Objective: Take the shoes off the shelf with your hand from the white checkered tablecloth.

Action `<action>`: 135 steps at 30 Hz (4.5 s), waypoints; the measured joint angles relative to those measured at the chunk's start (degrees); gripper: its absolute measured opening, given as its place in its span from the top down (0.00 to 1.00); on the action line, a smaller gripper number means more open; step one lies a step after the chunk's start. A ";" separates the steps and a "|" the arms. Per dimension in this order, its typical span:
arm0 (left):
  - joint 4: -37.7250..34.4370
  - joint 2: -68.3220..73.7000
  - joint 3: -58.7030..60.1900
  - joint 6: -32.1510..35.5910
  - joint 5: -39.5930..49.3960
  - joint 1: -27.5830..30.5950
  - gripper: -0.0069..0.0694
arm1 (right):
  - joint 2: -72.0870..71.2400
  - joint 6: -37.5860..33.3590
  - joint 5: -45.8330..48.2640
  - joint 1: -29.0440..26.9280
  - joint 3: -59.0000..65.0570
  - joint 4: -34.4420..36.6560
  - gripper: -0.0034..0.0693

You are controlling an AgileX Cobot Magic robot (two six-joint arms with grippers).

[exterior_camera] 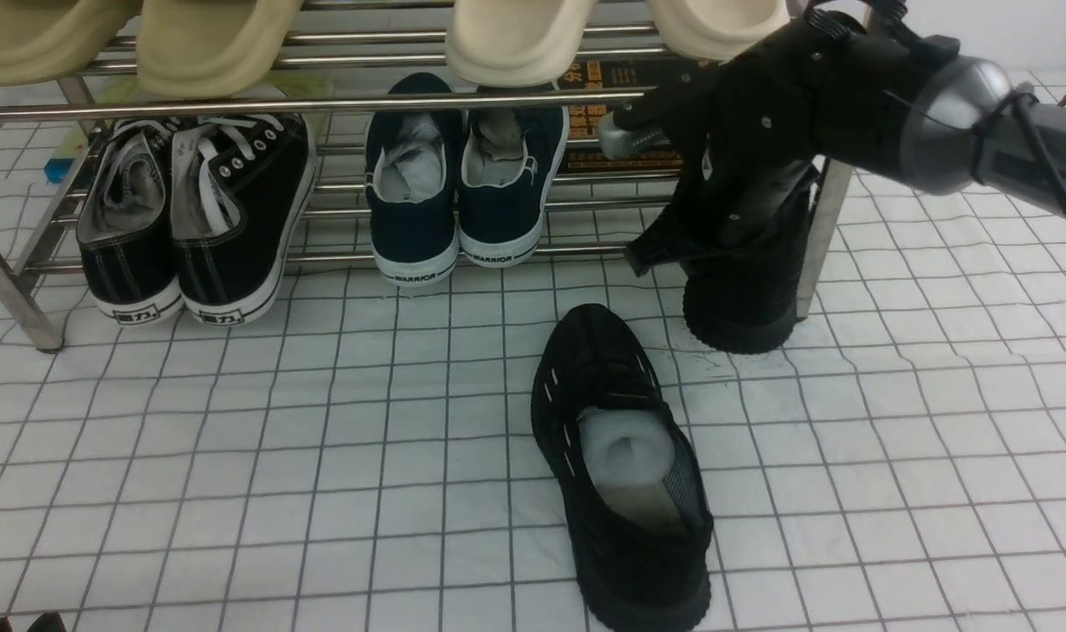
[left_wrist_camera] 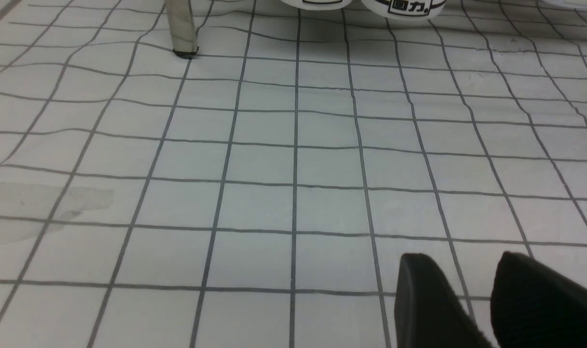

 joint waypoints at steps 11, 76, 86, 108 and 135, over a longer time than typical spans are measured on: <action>0.05 0.00 0.00 0.00 0.00 0.00 0.60 | -13.32 -6.76 19.61 2.36 0.79 9.97 0.95; 0.05 0.00 0.00 0.00 0.00 0.00 0.60 | -97.66 -12.04 -26.09 2.31 77.43 25.37 0.97; 0.05 0.00 0.00 0.00 0.00 0.00 0.60 | -97.88 -12.04 -28.70 2.31 78.87 25.32 0.97; 0.06 0.00 0.00 0.00 0.00 0.00 0.60 | -108.37 -12.04 -30.15 -4.48 90.04 15.85 0.95; 0.11 0.00 0.00 0.00 0.02 0.00 0.60 | -118.87 -11.98 -29.42 -26.54 102.87 12.22 0.92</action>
